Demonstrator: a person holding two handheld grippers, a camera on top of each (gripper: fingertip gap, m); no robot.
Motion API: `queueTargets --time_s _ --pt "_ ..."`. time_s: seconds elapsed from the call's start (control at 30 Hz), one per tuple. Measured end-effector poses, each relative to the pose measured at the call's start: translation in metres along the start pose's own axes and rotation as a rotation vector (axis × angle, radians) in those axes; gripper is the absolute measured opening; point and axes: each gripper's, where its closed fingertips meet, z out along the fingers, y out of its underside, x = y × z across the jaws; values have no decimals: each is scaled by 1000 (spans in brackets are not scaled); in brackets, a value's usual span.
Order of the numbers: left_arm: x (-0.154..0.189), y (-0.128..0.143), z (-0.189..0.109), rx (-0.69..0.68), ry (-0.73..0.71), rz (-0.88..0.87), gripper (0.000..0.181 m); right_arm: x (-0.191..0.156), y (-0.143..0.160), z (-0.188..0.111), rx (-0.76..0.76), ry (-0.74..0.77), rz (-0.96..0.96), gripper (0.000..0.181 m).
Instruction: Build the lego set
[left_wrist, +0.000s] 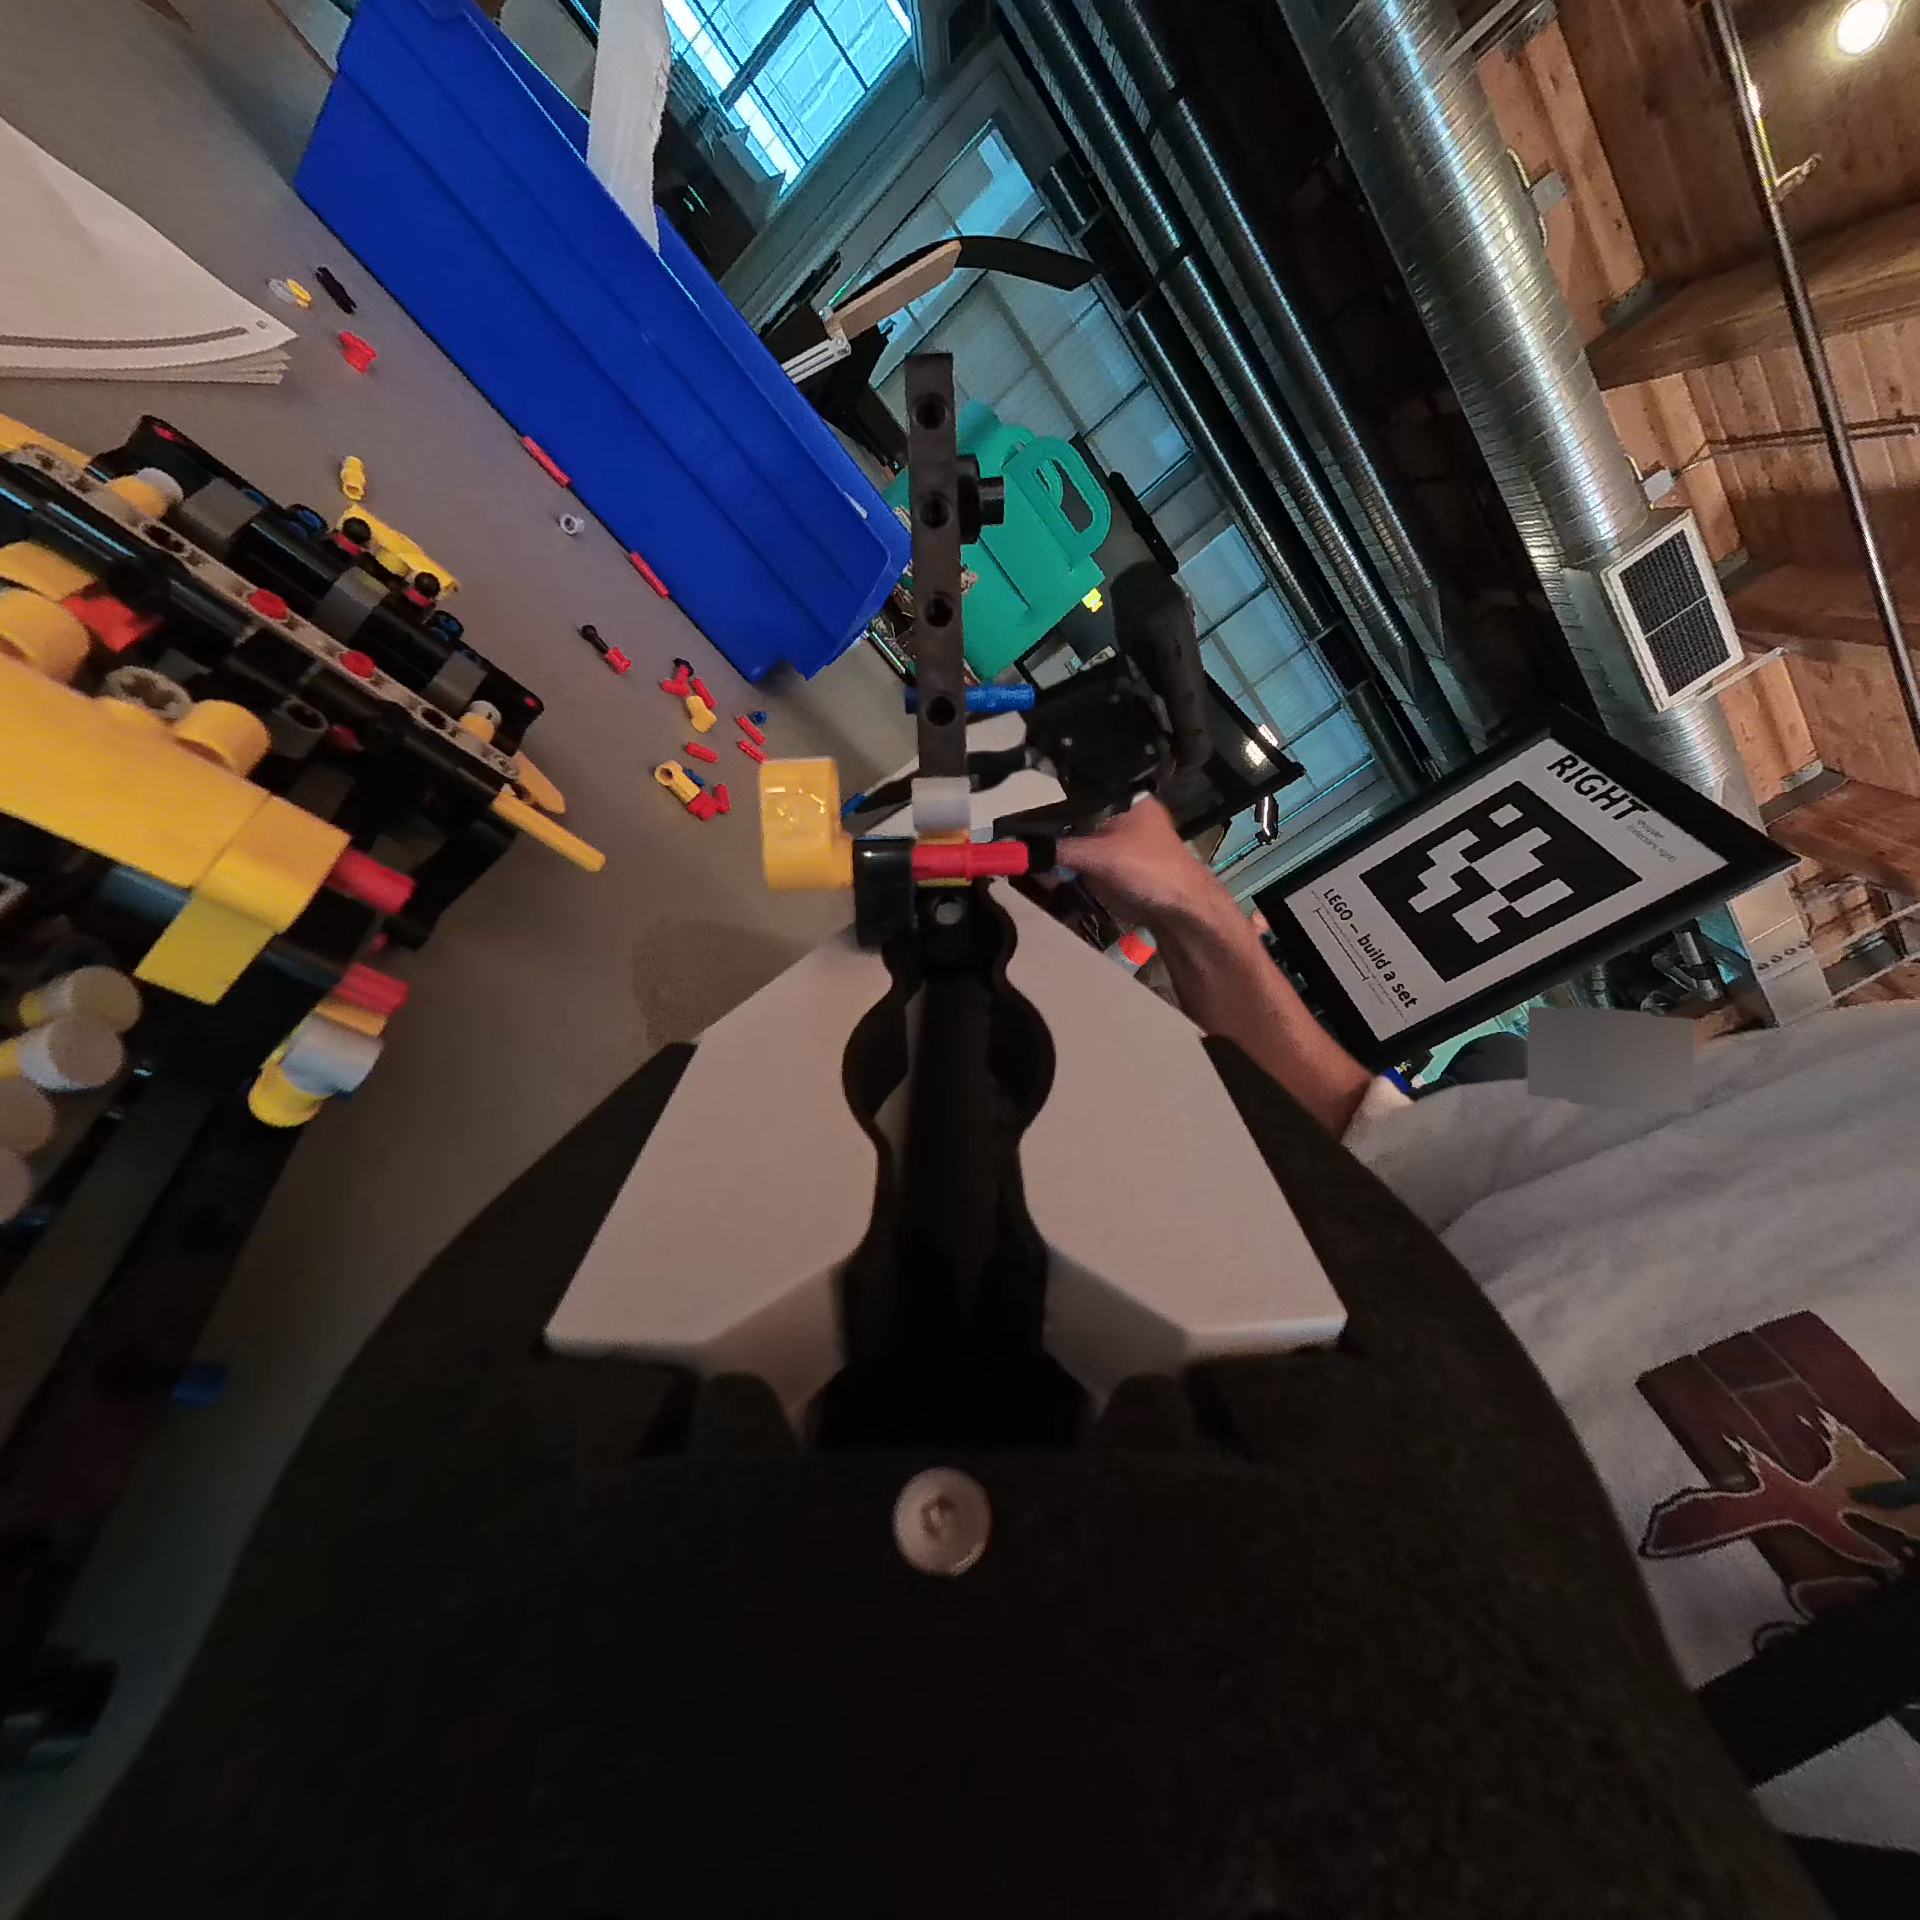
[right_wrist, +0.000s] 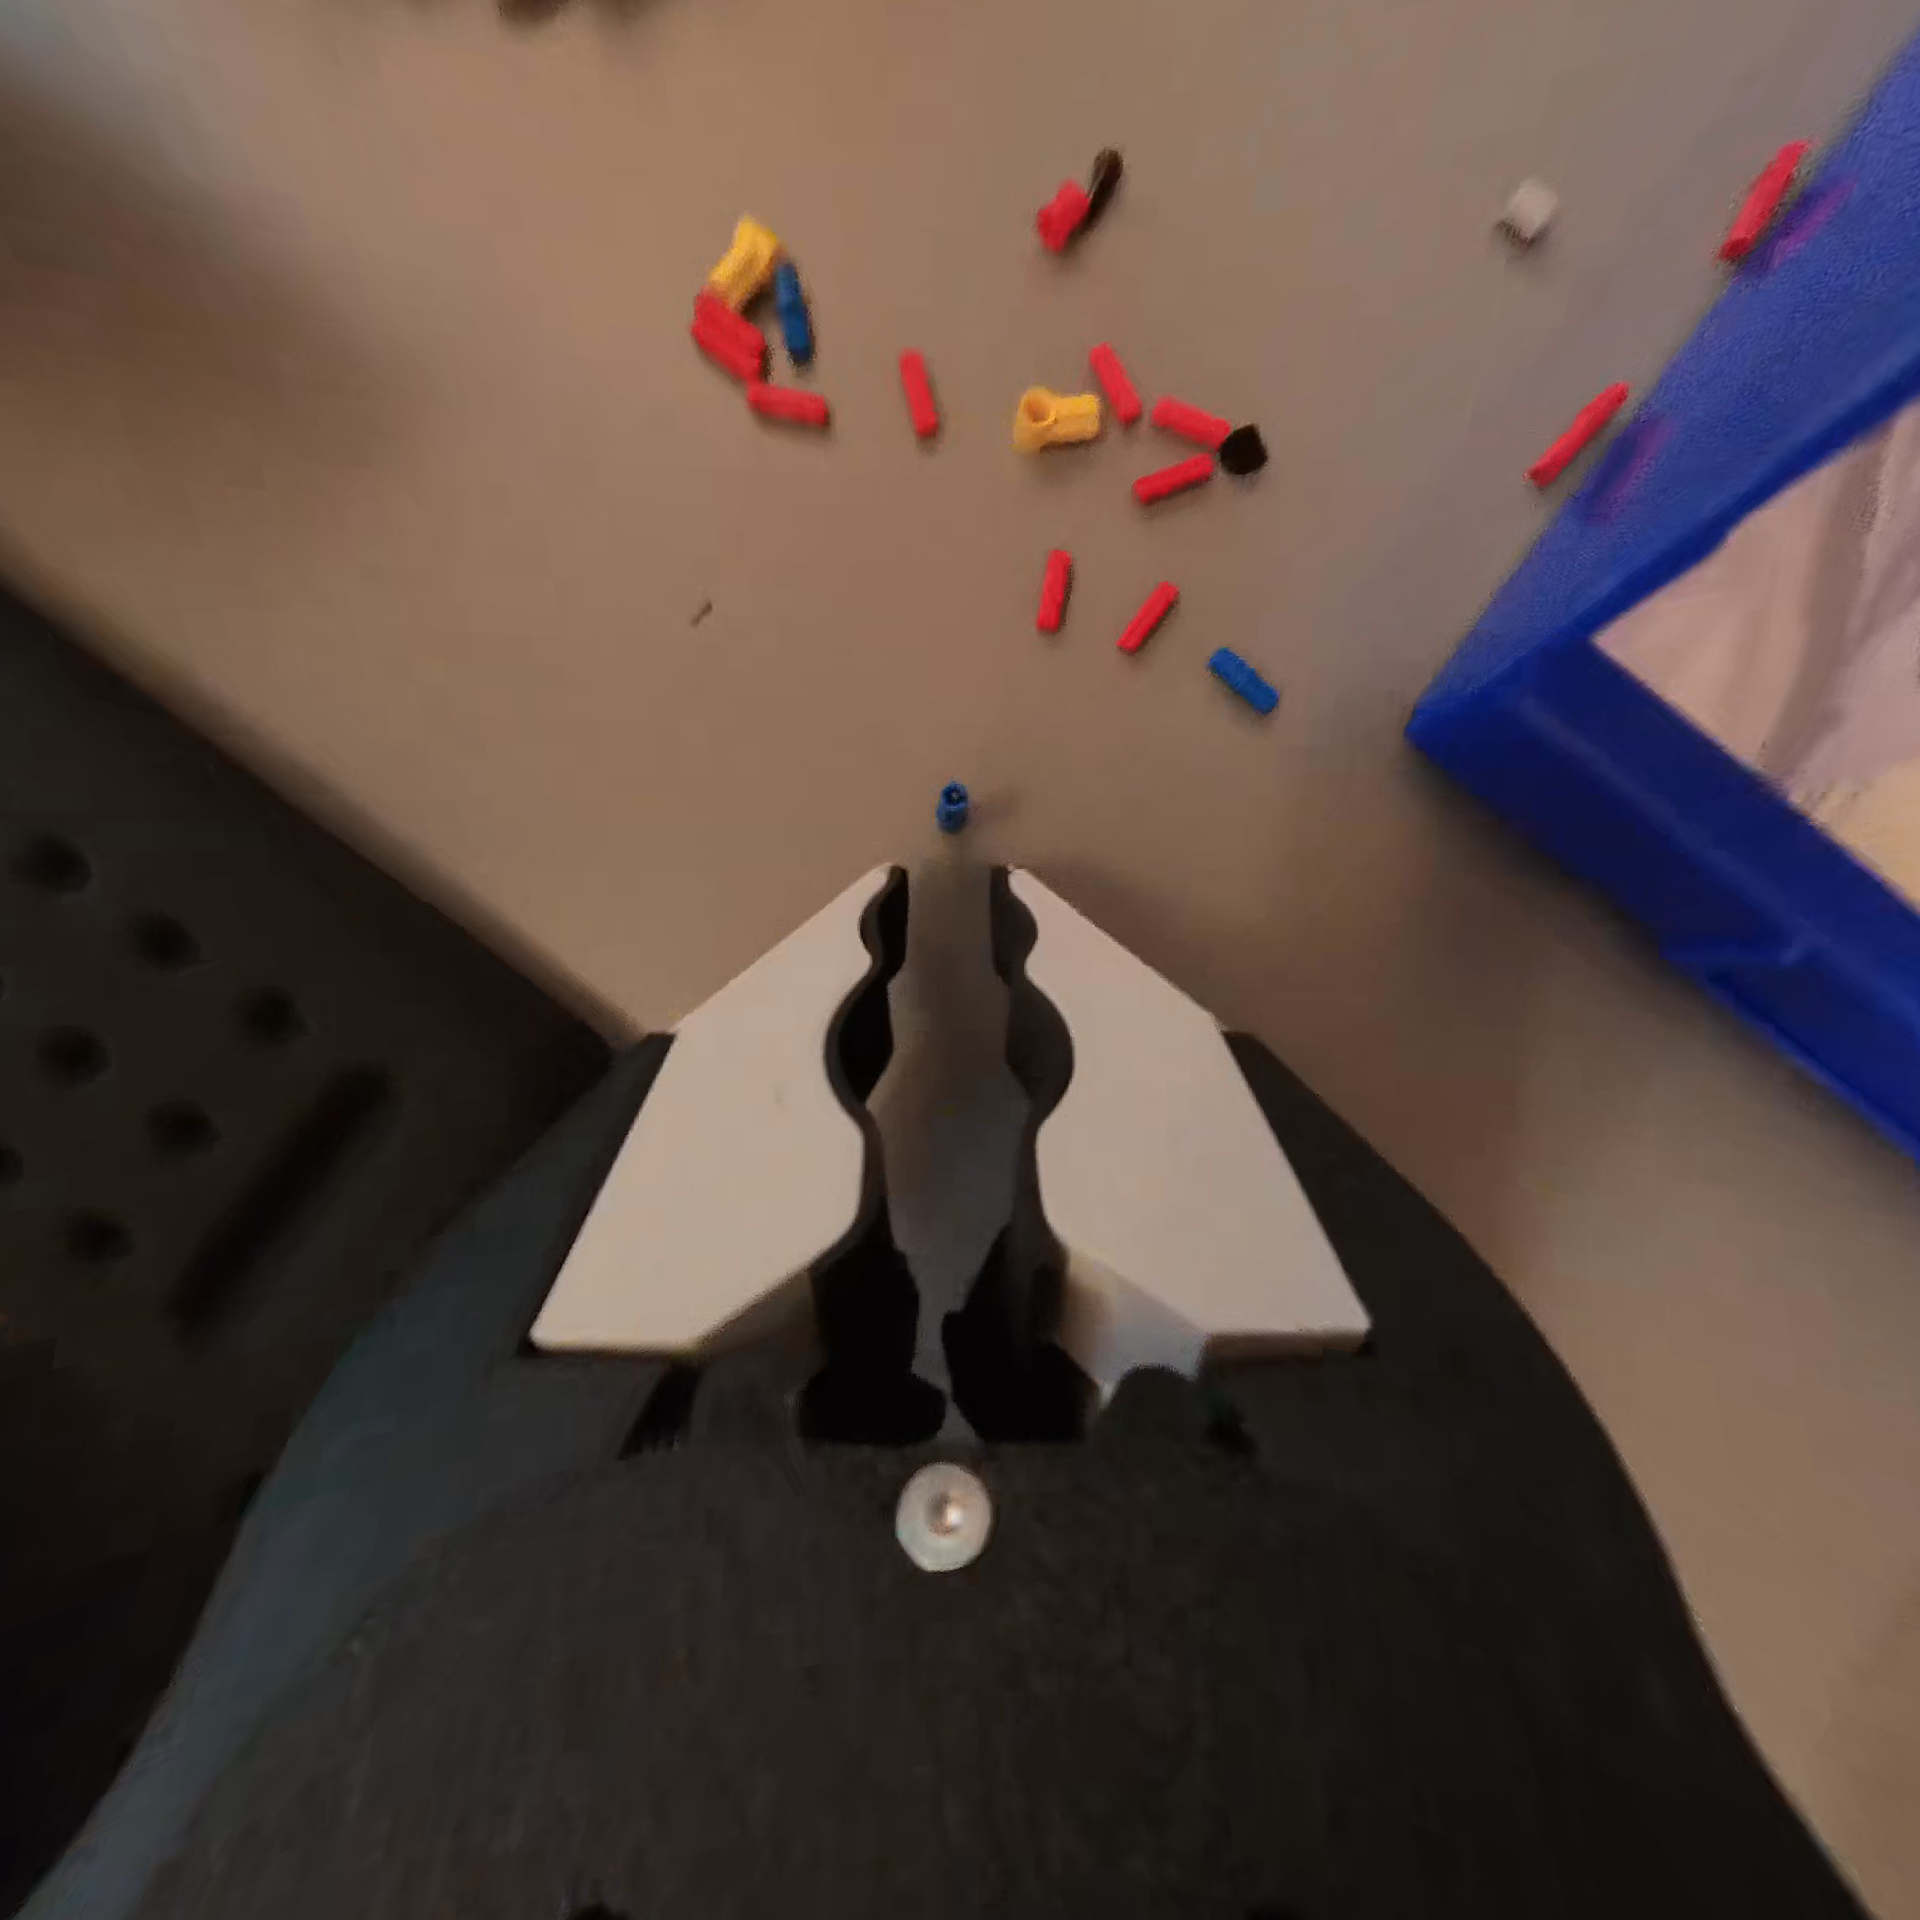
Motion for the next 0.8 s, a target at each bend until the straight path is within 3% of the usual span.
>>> queueTargets --time_s 0.13,0.27,0.8 --pt "0 0 0 0 -2 1 7 5 -1 2 -154 16 -222 19" --pt "-2 -1 -1 3 -7 0 7 1 -5 9 -225 -37 -299 19" --pt "-2 -1 -1 4 1 -12 7 0 -13 9 -218 -41 -367 4"
